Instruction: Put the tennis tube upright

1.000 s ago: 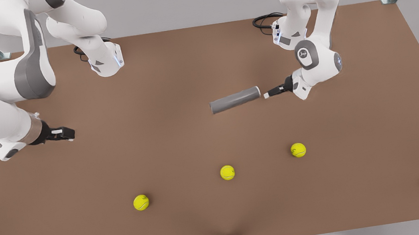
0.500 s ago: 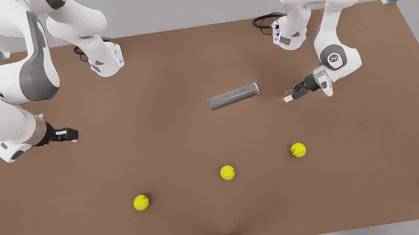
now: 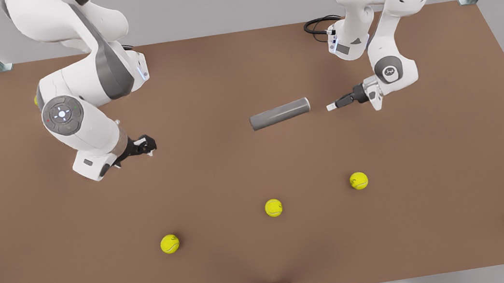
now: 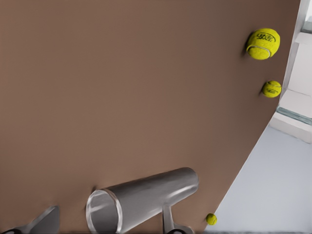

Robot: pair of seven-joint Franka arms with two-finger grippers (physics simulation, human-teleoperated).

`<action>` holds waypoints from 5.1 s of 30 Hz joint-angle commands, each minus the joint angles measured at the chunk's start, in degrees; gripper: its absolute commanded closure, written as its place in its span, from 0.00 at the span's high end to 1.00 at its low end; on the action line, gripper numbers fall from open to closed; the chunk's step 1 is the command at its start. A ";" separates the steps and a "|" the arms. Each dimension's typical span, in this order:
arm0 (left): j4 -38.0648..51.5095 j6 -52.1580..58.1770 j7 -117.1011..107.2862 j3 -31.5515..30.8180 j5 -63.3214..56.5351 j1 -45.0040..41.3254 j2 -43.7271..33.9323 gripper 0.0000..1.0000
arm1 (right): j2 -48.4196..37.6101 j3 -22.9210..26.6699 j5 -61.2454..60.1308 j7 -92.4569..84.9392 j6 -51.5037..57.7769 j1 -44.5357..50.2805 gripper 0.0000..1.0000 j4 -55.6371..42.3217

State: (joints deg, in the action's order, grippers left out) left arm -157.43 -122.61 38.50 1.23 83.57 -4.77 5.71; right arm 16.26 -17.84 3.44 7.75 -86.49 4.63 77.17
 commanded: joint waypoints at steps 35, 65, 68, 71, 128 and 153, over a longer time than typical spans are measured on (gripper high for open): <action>-5.52 4.39 15.73 -11.25 28.58 -3.23 7.29 1.00 | 5.71 -0.53 5.97 -6.60 9.23 -27.31 1.00 -0.09; -2.71 3.69 15.91 -11.16 31.31 -2.26 7.82 1.00 | 7.38 -0.53 5.79 -6.69 12.22 -29.86 1.00 1.93; -1.74 3.78 15.91 -11.51 31.31 -2.35 8.88 1.00 | 7.38 -0.53 5.79 -6.60 12.22 -29.24 1.00 1.84; -1.21 3.87 15.91 -12.22 31.40 -2.35 9.23 1.00 | 7.38 -0.53 5.79 -6.69 12.22 -29.24 1.00 1.84; 0.81 3.87 15.56 -17.40 33.07 -2.71 3.16 0.28 | 7.82 -0.53 5.97 -6.87 13.10 -29.15 1.00 1.93; 1.25 3.60 14.77 -17.31 32.45 -2.44 -0.97 0.21 | 7.91 -0.53 5.97 -6.60 13.10 -28.98 1.00 1.93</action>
State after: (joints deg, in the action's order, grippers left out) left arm -156.18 -120.60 53.25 -16.08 115.99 -7.32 4.22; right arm 24.17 -18.37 9.40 1.17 -73.39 -24.34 79.10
